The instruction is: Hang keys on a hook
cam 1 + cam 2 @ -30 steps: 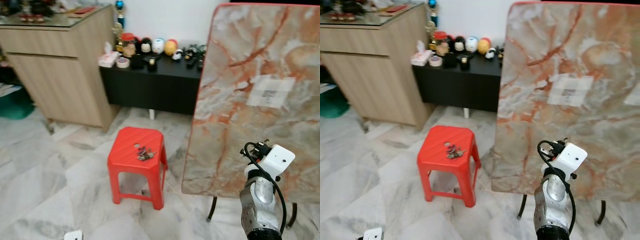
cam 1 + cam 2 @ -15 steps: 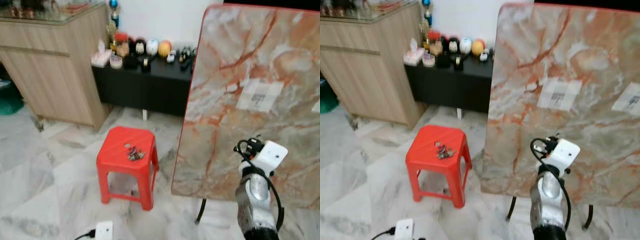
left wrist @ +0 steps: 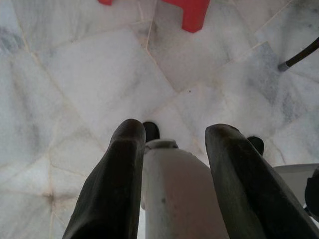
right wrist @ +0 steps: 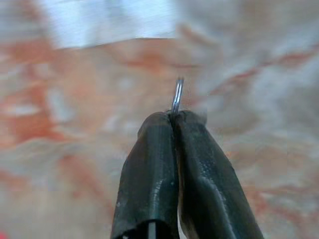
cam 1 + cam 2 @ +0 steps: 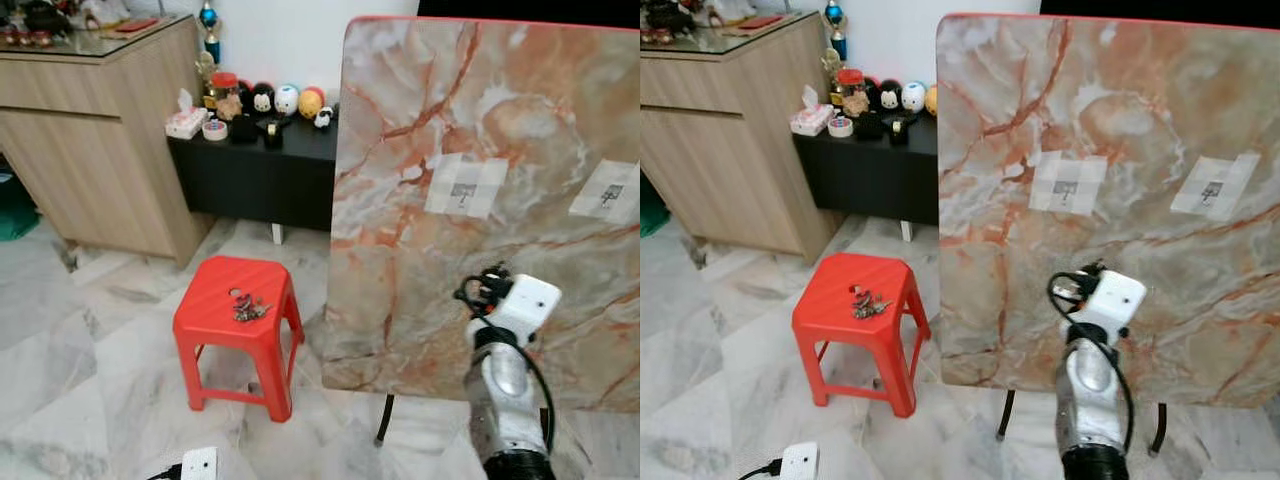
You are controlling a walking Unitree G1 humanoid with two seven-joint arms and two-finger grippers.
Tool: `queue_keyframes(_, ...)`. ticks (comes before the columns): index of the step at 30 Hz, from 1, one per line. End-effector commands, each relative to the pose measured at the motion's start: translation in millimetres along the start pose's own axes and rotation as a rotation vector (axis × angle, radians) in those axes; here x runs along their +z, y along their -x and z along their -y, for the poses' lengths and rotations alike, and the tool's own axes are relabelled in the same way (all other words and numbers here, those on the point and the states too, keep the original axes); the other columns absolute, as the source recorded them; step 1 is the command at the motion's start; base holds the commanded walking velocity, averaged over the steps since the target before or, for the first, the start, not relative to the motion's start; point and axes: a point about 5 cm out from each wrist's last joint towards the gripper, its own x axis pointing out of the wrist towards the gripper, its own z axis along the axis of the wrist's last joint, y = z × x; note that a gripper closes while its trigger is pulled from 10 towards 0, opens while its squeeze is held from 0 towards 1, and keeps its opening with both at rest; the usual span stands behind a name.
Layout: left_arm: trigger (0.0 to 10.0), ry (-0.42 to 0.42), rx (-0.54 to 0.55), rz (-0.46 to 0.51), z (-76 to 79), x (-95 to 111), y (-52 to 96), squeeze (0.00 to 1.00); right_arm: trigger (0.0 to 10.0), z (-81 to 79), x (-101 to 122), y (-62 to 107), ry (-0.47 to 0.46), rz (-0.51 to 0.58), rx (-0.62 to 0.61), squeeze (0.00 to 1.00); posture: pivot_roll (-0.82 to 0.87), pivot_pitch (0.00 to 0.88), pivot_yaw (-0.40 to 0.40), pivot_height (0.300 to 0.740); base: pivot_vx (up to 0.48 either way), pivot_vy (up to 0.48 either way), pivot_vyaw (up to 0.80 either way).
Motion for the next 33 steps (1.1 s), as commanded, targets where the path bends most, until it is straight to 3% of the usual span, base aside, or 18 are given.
queue_keyframes(1,10.0,0.009,0.0,0.003,2.5,2,-0.6,0.0,10.0,-4.6,13,-3.6,0.034,0.058,0.032,0.0,-0.01,0.0,-0.053,0.74,0.0,0.0,0.0)
queue_keyframes(3,10.0,0.011,-0.002,0.009,1.0,6,-1.6,0.0,10.0,-9.4,14,-3.5,0.078,0.067,0.06,0.0,-0.01,0.0,-0.054,0.74,0.0,0.0,0.0)
queue_keyframes(10,10.0,0.022,0.005,0.038,-10.3,19,-4.0,0.0,10.0,-14.2,16,-4.5,0.092,0.081,0.08,0.0,-0.01,0.0,-0.052,0.74,0.0,0.0,0.0)
queue_keyframes(14,10.0,0.02,0.023,0.045,-28.7,23,-3.8,0.0,10.0,-15.5,15,-4.2,0.103,0.068,0.1,0.0,-0.01,0.0,-0.047,0.74,0.0,0.0,0.0)
queue_keyframes(19,10.0,0.016,0.023,0.056,-31.4,30,-4.7,0.0,10.0,-13.0,7,5.4,0.116,0.032,0.115,0.0,-0.01,0.0,-0.048,0.74,0.0,0.0,0.0)
queue_keyframes(27,10.0,0.005,0.019,0.069,-32.9,36,-5.7,0.0,10.0,22.2,5,35.9,0.176,0.049,0.1,0.0,-0.03,0.0,-0.041,0.74,0.0,0.0,0.0)
queue_keyframes(33,10.0,-0.002,0.02,0.059,-38.7,30,-3.9,0.0,10.0,41.4,-2,41.0,0.167,0.002,0.027,0.0,-0.03,0.0,-0.035,0.74,0.0,0.0,0.0)
